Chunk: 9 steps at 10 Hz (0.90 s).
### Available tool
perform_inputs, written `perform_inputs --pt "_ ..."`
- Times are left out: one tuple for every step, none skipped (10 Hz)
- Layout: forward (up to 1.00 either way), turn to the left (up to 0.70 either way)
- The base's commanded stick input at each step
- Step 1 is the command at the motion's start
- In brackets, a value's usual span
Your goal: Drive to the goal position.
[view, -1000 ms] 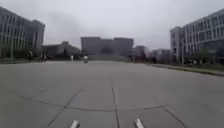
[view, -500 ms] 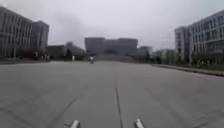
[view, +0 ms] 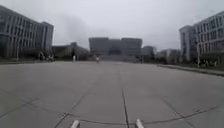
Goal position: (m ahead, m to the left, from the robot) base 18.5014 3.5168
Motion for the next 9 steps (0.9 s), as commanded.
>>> perform_inputs --pt "1.00 -0.40" --pt "1.00 -0.33" --pt "1.00 -0.08" --pt "1.00 0.00" --pt "1.00 0.00" --pt "1.00 0.00" --pt "1.00 0.00" --pt "1.00 0.00" --pt "1.00 0.00"
